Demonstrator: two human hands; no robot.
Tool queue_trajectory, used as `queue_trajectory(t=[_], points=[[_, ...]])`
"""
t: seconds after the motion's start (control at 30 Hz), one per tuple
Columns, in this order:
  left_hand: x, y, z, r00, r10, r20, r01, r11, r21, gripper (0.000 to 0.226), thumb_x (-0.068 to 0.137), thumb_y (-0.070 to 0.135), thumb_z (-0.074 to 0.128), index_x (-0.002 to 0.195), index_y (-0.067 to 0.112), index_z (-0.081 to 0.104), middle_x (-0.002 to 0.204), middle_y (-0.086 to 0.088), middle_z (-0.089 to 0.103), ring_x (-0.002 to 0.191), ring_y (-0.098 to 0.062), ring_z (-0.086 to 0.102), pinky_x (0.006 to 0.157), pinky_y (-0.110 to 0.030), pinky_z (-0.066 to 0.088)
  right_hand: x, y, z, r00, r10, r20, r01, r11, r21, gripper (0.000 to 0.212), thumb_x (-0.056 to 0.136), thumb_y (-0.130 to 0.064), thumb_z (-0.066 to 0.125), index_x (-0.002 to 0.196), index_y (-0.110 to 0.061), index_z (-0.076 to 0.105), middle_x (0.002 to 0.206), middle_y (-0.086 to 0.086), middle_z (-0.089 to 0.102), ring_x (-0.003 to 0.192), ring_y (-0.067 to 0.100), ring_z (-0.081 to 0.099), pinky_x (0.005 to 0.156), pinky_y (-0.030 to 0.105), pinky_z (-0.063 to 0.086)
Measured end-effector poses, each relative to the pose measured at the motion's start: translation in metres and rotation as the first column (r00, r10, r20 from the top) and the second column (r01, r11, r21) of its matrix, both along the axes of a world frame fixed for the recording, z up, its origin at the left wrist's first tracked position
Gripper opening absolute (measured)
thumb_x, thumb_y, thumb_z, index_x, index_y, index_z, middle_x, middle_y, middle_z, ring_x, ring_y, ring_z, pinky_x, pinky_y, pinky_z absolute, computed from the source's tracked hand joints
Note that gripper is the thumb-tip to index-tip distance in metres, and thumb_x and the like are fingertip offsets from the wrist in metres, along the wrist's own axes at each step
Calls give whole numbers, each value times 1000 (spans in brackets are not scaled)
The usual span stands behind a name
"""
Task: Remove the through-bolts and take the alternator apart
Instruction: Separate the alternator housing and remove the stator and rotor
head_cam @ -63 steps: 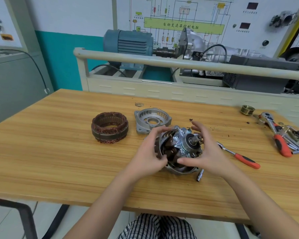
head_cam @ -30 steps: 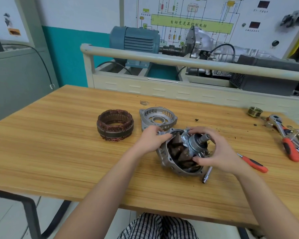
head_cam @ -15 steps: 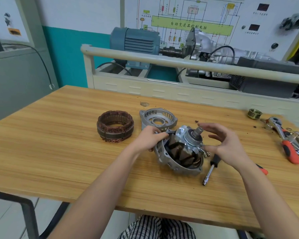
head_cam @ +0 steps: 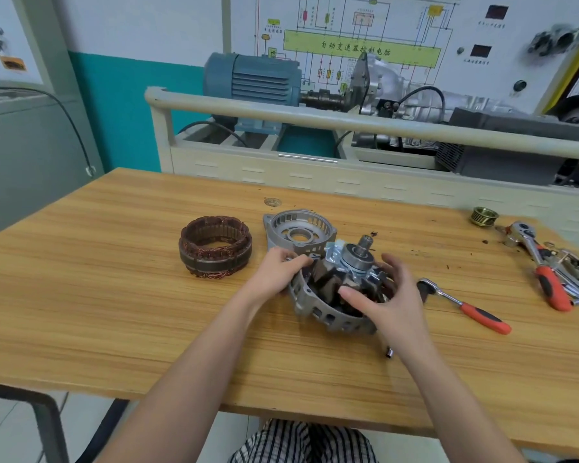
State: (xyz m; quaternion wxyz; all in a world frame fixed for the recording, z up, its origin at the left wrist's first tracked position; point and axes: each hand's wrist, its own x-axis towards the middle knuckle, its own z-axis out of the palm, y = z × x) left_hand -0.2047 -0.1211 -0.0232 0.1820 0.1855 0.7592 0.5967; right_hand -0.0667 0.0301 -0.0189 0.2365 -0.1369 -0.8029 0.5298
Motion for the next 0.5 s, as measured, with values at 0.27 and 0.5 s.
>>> queue_trajectory(t=[0.27, 0.5], points=[[1, -12, -17, 999, 16, -47, -11, 995, 97, 16, 95, 18, 52, 95, 13, 67, 91, -7, 71, 79, -12, 69, 65, -19, 53, -7, 22, -4, 958, 287, -10, -287, 958, 3, 82, 58, -40, 83, 130, -45, 45, 123, -37, 52, 117, -18, 46, 85, -1, 38], [3, -10, -18, 997, 63, -44, -56, 989, 137, 11, 93, 20, 57, 95, 16, 67, 89, -1, 70, 72, -2, 68, 64, -15, 53, -10, 42, -14, 945, 301, -126, -319, 933, -169, 48, 83, -6, 63, 124, -30, 56, 132, -13, 58, 127, 5, 49, 105, 25, 41]])
